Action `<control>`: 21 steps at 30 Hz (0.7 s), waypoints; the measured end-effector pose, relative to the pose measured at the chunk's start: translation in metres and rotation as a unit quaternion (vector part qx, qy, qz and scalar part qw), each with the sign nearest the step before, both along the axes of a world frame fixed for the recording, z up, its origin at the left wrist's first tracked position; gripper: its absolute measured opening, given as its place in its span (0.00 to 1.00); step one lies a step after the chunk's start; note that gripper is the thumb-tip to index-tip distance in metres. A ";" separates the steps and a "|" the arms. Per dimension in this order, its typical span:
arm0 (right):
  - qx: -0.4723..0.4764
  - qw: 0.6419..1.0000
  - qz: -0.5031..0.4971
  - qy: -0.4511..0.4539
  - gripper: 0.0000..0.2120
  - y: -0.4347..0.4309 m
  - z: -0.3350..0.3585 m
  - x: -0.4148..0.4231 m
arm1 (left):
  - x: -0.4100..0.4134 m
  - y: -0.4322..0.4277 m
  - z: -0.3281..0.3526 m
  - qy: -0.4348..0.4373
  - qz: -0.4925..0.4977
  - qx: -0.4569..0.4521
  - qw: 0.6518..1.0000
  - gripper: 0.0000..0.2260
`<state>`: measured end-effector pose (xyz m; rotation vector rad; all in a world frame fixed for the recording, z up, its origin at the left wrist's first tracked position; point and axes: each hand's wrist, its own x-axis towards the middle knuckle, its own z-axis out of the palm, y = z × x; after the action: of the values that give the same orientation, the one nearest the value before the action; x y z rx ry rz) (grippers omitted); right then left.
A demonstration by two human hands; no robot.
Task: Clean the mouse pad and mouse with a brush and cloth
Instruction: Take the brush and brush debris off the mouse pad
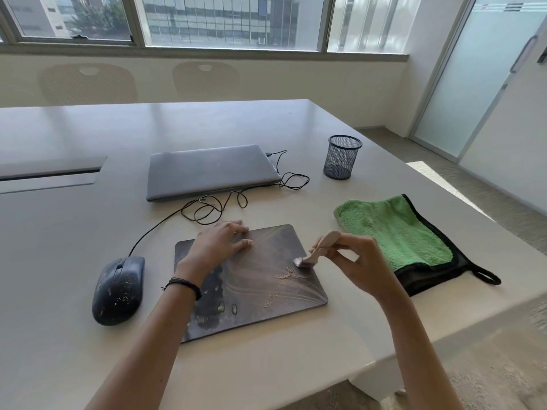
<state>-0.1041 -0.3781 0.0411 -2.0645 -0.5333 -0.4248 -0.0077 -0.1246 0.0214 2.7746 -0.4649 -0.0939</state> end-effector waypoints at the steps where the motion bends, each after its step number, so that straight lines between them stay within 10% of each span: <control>1: -0.002 1.000 0.011 0.009 0.11 -0.001 0.004 -0.003 | -0.001 0.000 0.000 0.000 0.000 0.000 1.000 0.21; 21: 0.034 0.998 -0.010 -0.051 0.07 0.009 -0.008 0.005 | 0.000 -0.002 -0.004 -0.024 -0.075 -0.003 0.997 0.20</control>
<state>-0.0992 -0.3692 0.0336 -1.9923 -0.5526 -0.5560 -0.0075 -0.1270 0.0175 2.7374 -0.6855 -0.0595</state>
